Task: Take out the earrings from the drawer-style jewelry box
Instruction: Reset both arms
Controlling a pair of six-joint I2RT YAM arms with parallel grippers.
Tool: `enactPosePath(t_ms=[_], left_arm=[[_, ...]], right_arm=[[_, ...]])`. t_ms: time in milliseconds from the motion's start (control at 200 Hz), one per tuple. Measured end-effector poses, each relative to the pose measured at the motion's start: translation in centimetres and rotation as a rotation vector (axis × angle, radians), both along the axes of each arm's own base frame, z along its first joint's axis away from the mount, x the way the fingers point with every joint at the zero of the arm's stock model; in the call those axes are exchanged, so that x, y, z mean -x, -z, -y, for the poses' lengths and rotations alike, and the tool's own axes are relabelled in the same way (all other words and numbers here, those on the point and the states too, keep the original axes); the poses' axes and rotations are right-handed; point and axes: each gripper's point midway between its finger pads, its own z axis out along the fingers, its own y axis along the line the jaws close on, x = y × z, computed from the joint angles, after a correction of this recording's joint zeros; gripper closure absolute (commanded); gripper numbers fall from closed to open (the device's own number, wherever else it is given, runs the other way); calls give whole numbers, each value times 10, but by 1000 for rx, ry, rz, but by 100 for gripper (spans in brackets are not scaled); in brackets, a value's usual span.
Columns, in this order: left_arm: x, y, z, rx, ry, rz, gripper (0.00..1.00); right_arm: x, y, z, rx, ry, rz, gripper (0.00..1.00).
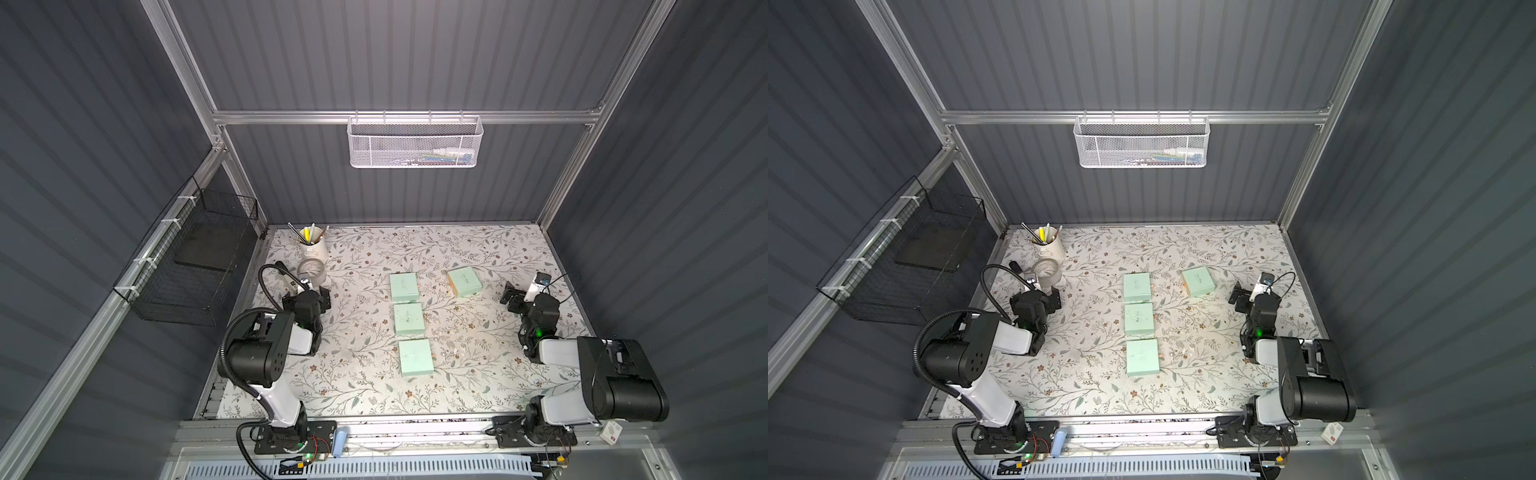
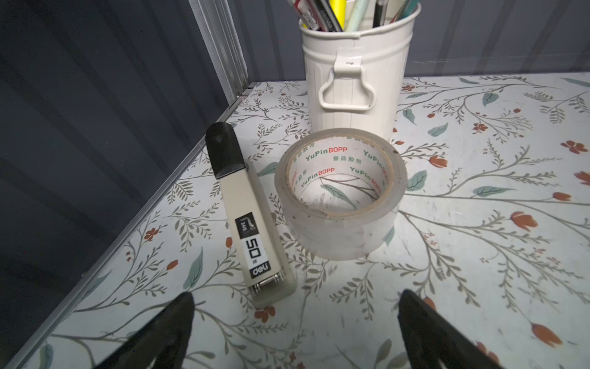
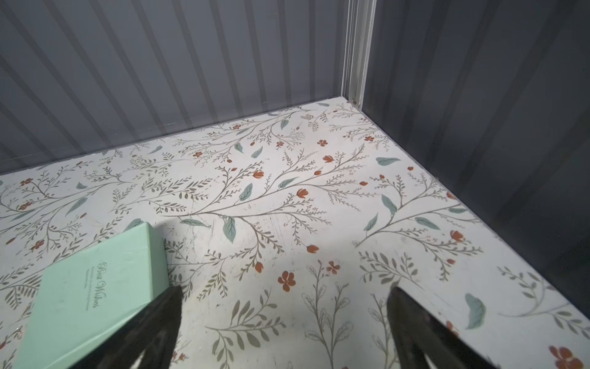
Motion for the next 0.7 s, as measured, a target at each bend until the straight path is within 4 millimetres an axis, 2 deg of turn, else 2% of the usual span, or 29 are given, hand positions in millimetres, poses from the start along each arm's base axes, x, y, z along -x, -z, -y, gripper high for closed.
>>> enactPosePath(t_ms=[695], left_arm=[[2,5,0,0,-1,-22,0]], right_arm=[[-2,-7,0,5,-3,29,1]])
